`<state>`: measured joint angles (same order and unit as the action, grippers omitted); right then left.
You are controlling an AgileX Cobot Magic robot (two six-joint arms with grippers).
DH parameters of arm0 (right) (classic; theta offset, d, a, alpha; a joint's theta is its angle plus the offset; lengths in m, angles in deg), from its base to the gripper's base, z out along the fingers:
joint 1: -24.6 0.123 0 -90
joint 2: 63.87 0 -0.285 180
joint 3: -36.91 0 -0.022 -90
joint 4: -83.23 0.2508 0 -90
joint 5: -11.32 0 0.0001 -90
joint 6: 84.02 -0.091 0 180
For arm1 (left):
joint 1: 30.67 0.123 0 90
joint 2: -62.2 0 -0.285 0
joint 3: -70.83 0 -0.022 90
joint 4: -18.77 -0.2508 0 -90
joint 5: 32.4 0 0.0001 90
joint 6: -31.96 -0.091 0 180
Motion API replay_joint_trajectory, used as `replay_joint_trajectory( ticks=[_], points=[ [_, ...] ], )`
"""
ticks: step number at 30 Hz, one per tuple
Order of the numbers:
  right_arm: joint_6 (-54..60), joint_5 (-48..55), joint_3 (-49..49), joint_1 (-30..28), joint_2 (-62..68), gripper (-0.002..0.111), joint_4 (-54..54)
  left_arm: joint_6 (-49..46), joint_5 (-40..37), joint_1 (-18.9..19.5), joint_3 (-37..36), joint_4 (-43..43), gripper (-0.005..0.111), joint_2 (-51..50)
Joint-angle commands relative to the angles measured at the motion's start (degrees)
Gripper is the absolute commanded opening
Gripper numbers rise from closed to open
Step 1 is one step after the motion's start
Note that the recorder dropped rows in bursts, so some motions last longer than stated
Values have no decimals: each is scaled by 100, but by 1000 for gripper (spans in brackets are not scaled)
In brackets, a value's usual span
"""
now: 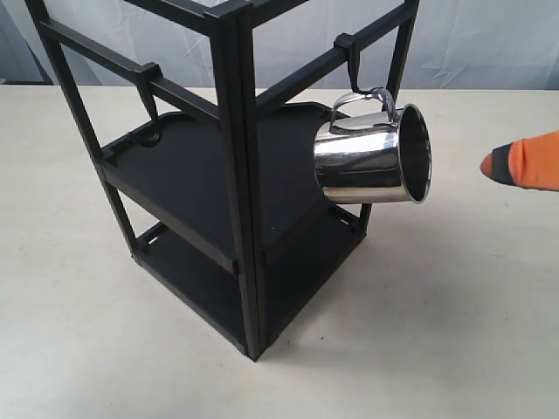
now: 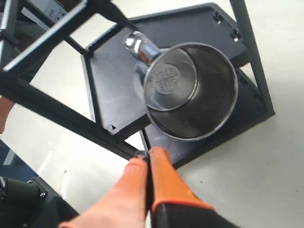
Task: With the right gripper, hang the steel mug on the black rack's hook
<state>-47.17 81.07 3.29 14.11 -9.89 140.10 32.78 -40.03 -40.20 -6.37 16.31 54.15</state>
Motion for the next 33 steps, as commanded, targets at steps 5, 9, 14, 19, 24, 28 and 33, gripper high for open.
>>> replay_joint_trajectory(
  ticks=[5, 9, 14, 19, 24, 28, 33],
  points=[
    [-14, 21, 17, -18, -961, 0, -19, 14, 30, -27, -2, 8, 2, 27],
    [-14, 21, 17, -18, -1079, 0, -8, 14, 30, -27, -2, 8, 2, 27],
    [-110, 21, 17, -18, -1103, 0, 64, 14, 30, -27, -2, 8, 2, 27],
    [274, -828, -175, 55, -1605, 0, -6, 14, 30, -27, -2, 8, 2, 27],
    [1202, -2475, -1085, 217, -2611, 0, -6, 14, 30, -27, -2, 8, 2, 27],
    [1557, -3357, -1945, 258, -3538, 0, -6, 14, 30, -27, -2, 8, 2, 27],
    [1597, -4477, -3055, 258, -4619, 0, -19, 14, 30, -27, -2, -5, 2, 27]
  ],
)
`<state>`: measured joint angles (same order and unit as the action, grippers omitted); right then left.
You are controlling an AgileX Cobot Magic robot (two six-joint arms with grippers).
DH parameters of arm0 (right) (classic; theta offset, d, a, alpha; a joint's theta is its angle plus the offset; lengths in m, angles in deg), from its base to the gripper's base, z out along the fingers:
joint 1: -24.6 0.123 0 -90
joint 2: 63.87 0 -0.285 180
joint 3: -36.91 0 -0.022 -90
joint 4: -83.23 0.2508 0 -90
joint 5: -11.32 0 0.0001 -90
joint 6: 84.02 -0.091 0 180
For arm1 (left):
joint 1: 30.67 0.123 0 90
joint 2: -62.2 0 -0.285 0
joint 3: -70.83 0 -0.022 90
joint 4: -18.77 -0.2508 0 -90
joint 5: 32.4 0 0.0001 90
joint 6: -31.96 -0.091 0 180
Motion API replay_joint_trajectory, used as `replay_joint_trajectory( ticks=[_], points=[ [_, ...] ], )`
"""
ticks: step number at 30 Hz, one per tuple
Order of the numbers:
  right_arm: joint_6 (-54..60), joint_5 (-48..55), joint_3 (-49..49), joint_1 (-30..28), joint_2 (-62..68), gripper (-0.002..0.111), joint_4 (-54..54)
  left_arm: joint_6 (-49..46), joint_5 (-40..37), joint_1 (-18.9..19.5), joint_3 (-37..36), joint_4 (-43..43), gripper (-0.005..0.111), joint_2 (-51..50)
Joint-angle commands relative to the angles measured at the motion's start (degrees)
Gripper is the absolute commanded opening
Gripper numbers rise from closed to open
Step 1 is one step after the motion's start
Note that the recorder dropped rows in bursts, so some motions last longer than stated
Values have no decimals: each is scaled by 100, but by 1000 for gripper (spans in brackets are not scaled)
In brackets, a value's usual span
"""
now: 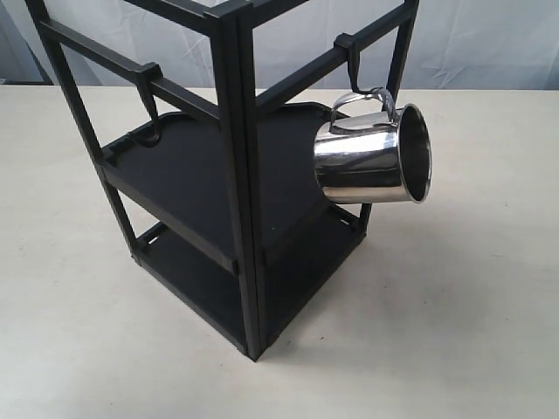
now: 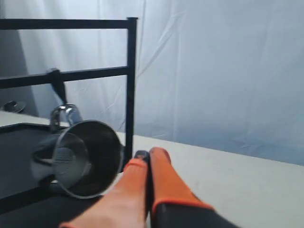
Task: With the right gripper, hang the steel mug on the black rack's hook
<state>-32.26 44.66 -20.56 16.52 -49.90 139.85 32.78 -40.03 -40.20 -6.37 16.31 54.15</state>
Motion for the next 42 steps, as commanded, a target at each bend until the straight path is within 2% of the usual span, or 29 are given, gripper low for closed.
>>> replay_joint_trajectory(
  ticks=[1, 8, 12, 17, 21, 42],
  points=[
    [110, -1000, -874, 3, -618, 0, 5, 14, 30, -27, -2, -5, 2, 27],
    [94, -1804, -1717, 6, -618, 0, 481, 14, 30, -27, -2, -5, 2, 27],
    [77, -2041, -1828, 28, -618, 0, 787, 14, 30, -27, -2, -5, 2, 27],
    [77, -2277, -1842, 379, -618, 0, 643, 14, 30, -27, -2, -5, 2, 27],
    [77, -2299, -1842, 587, -618, 0, 569, 14, 30, -27, -2, -5, 2, 27],
    [77, -2316, -1842, 587, -618, 0, 569, 14, 30, -27, -2, -5, 2, 27]
  ],
)
